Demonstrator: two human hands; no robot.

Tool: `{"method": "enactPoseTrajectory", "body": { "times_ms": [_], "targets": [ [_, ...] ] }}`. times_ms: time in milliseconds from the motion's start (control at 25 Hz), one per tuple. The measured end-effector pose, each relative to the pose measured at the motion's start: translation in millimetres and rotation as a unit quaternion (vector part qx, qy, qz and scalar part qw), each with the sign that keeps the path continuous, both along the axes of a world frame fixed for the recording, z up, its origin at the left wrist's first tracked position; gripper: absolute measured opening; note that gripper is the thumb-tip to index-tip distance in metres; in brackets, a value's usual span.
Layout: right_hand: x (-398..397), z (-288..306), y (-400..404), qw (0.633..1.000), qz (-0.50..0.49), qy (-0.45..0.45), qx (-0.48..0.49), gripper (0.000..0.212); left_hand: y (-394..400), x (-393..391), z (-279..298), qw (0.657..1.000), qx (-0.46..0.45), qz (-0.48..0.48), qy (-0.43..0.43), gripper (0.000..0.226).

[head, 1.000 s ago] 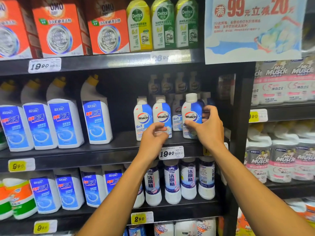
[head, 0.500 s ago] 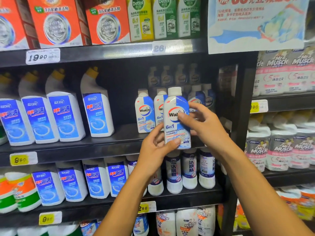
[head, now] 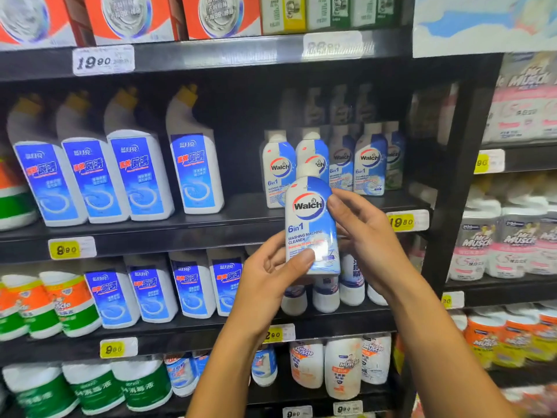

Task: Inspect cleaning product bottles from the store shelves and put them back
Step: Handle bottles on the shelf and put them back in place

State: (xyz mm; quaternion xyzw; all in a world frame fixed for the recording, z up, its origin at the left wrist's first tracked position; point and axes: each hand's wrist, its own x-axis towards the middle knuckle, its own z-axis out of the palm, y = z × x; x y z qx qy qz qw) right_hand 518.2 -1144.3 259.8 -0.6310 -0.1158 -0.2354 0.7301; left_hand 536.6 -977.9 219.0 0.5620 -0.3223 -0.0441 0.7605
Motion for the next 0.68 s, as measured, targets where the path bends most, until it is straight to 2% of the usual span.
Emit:
{"method": "enactPoseTrajectory", "body": {
  "times_ms": [240,480,680],
  "targets": [
    [2.0,-12.4,21.5,1.0,-0.007,0.01,0.02,0.043,17.1,-1.9,-8.4,1.0,0.026,-0.004,0.01,0.049],
    [-3.3,-21.7,36.5,1.0,-0.013,0.016,0.001,0.023,34.4,1.0,-18.2,0.999,0.02,-0.018,0.046,0.058],
    [-14.9,-37.0,45.3,1.0,-0.003,0.026,-0.014,0.027,44.3,-4.4,-40.3,0.997,0.01,-0.003,0.078,0.063]
  ]
}}
